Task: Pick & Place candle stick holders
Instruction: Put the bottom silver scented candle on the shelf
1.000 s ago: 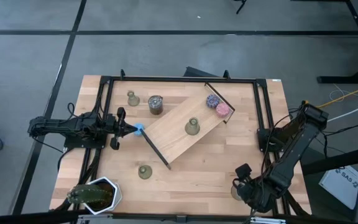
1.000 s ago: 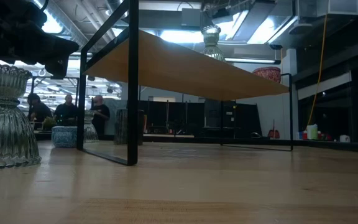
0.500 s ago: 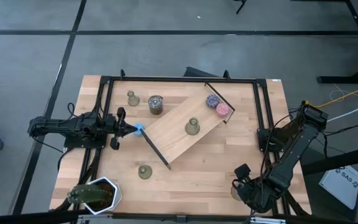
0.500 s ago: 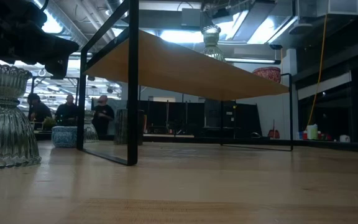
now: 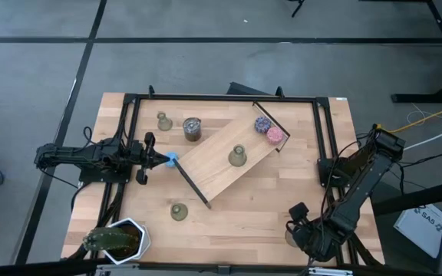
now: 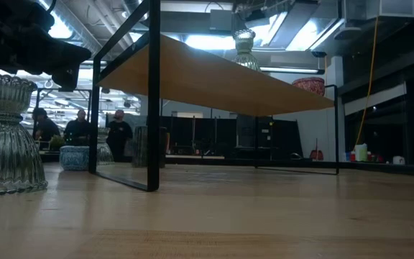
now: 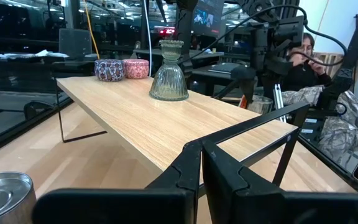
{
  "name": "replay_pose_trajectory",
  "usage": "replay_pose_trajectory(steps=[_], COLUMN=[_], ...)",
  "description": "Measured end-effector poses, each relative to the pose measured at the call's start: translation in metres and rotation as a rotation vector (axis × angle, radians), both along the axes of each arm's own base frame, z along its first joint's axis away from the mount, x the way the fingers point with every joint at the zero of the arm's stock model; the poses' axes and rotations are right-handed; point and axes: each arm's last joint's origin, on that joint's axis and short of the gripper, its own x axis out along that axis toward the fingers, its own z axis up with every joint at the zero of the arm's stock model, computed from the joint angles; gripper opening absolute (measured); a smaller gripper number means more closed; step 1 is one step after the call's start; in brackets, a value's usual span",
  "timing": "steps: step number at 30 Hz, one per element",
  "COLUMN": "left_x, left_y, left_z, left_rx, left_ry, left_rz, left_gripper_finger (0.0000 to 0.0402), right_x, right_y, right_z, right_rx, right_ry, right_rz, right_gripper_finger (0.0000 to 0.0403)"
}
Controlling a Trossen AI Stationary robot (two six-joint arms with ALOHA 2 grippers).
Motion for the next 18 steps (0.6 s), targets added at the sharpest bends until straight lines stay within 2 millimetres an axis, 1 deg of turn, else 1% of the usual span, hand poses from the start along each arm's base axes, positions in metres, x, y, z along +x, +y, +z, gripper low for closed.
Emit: replay_pose_trajectory(steps=[11, 18], left_x=[0.000, 0.000], left_y=[0.000, 0.000], left_z=[0.000, 0.000], left_rx=[0.000, 0.000], left_ry=[0.000, 0.000], left_rz=[0.000, 0.000], left_gripper_finger=[0.0011, 0.0013], right_x=[-0.001, 0.000], right_y=[-0.002, -0.001], right_z=[-0.012, -0.012], right_rx=[0.005, 0.012], right_ry=[-0.004, -0.021], right_rz=[0.000, -0.002], right_gripper_finger=[0.0400, 0.0400])
